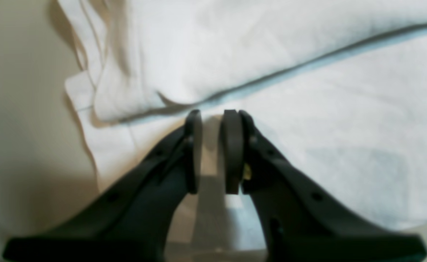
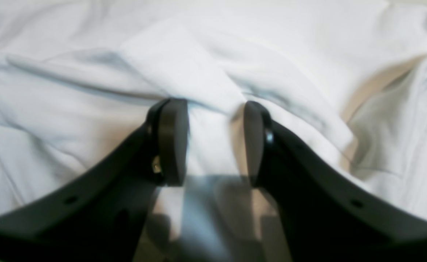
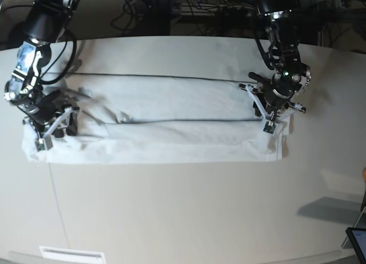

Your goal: Fold the T-shirt properly

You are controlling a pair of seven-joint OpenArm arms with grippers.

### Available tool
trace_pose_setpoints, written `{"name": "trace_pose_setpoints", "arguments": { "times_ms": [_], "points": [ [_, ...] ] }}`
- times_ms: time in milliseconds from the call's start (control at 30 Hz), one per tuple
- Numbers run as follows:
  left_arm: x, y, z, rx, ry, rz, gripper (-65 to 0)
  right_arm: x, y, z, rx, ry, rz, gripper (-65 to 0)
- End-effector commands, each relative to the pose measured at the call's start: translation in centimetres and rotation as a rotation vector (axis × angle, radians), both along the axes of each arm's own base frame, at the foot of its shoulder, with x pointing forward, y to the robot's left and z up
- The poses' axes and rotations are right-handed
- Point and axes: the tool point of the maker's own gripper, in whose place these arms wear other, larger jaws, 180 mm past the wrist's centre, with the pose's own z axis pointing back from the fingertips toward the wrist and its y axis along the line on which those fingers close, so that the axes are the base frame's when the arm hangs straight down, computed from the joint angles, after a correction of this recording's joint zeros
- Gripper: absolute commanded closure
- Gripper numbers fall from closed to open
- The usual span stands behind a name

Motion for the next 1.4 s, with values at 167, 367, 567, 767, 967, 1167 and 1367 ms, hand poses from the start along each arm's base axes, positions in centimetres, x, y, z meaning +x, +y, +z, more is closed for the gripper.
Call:
{"name": "trace_pose_setpoints", "arguments": {
  "times_ms": [167, 367, 567, 767, 967, 1167, 1367],
  "points": [
    [1.1, 0.6, 4.2, 0.07, -0.079, 0.015, -10.2, 0.5, -1.3, 1.0, -0.045, -0.009, -0.019, -24.4],
    [0.9, 1.8, 8.9, 0.121, -0.18, 0.051, -10.4, 1.1, -1.5, 4.6, -0.107, -0.106, -0.005, -24.4],
    [-0.9, 6.5, 9.5, 0.11, -0.197, 0.21, -25.0, 0.5, -1.5, 6.1, -0.149, -0.127, 0.006, -24.4],
    [-1.9, 10.9, 11.5, -0.021, -0.288, 0.294, -47.9, -0.9, -1.4, 6.5, -0.178, -0.137, 0.021, -24.4],
    [-1.9, 13.4, 9.7, -0.189, -0.22, 0.325, -51.9, -1.5, -1.0, 6.6, -0.188, -0.136, 0.034, -24.4],
    [-1.5, 13.5, 7.9, -0.398, -0.204, 0.33, -65.0, -2.0, -1.2, 6.2, -0.19, -0.122, 0.031, -24.4],
    [-0.6, 12.8, 8.3, -0.522, -0.235, 0.313, -65.0, -2.3, -1.0, 6.0, -0.187, -0.115, 0.038, -24.4]
  ]
}}
